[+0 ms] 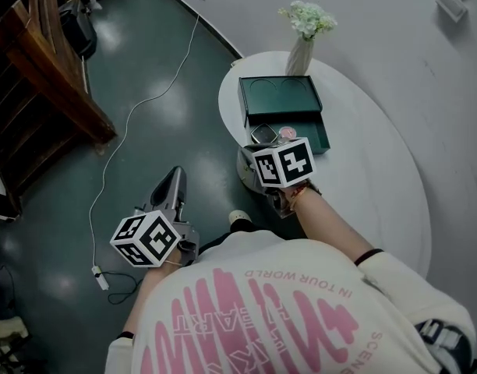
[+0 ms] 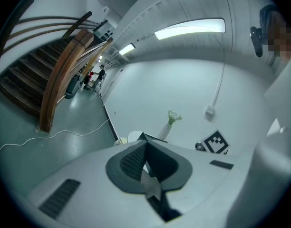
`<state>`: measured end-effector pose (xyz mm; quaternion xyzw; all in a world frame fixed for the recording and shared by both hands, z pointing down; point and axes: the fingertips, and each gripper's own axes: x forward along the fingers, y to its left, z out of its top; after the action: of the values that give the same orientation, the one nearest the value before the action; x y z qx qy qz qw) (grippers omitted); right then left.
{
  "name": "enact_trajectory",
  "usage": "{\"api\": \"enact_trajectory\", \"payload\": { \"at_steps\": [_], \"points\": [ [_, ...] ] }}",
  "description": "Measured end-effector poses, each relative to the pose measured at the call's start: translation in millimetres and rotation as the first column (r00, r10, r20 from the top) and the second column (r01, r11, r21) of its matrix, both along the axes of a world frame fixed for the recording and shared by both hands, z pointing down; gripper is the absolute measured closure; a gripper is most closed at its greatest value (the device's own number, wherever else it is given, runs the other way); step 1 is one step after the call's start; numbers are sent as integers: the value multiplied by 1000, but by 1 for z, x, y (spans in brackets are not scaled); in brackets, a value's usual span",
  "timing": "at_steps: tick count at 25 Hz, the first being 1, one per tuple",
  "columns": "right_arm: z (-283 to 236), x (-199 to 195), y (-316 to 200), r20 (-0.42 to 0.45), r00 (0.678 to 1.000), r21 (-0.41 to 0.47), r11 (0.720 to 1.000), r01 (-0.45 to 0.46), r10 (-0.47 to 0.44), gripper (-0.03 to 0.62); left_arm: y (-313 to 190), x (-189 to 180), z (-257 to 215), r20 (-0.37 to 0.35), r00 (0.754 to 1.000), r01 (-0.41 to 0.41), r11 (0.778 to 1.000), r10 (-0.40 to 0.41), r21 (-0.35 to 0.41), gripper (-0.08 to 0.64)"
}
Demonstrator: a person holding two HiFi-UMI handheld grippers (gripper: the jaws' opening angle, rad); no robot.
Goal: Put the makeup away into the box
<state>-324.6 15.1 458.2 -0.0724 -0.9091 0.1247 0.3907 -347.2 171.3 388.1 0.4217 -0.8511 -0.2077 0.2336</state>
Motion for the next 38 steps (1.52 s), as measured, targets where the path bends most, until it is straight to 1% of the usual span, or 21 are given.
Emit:
{"api": "enact_trajectory", "payload": {
  "at_steps": [3, 5, 7, 10, 12, 14, 17, 20, 22, 27, 32, 38],
  "points": [
    [-20, -5, 19, 77, 996, -91, 995, -34, 41, 594, 5, 5, -8, 29, 1000, -1, 1000, 0, 9, 558],
    [-35, -8, 30, 140, 989, -124, 992, -34, 51, 594, 9, 7, -12, 47, 999, 5, 1000, -5, 12, 558],
    [-50, -9, 36, 210, 976, -109, 994, -24, 47, 594, 14, 8, -15, 62, 998, 15, 1000, -15, 14, 558],
    [-70, -10, 39, 311, 949, -55, 998, -37, 53, 594, 22, 9, -19, 91, 995, 41, 999, -43, 16, 558],
    [-80, -7, 40, 364, 928, -51, 997, -62, 76, 594, 27, 11, -20, 106, 992, 61, 998, -63, 22, 558],
    [-86, -4, 38, 398, 911, -63, 994, -87, 105, 594, 30, 12, -21, 114, 990, 75, 997, -78, 27, 558],
    [-91, 1, 32, 413, 902, -61, 993, -105, 121, 594, 31, 14, -20, 117, 989, 84, 996, -86, 28, 558],
    [-87, 7, 26, 396, 910, -48, 992, -114, 124, 594, 28, 17, -21, 114, 990, 82, 996, -85, 29, 558],
    [-84, 12, 22, 383, 914, -55, 991, -121, 133, 594, 26, 20, -22, 114, 990, 82, 996, -85, 30, 558],
    [-88, 25, 11, 393, 909, -49, 990, -131, 139, 595, 17, 33, -24, 114, 990, 86, 996, -89, 31, 558],
    [-97, 47, -5, 398, 902, -99, 985, -138, 167, 594, 4, 51, -23, 91, 991, 95, 995, -97, 34, 558],
    [-95, 74, -20, 384, 915, -39, 992, -119, 125, 595, -18, 76, -22, 80, 994, 79, 996, -81, 30, 558]
  ]
}}
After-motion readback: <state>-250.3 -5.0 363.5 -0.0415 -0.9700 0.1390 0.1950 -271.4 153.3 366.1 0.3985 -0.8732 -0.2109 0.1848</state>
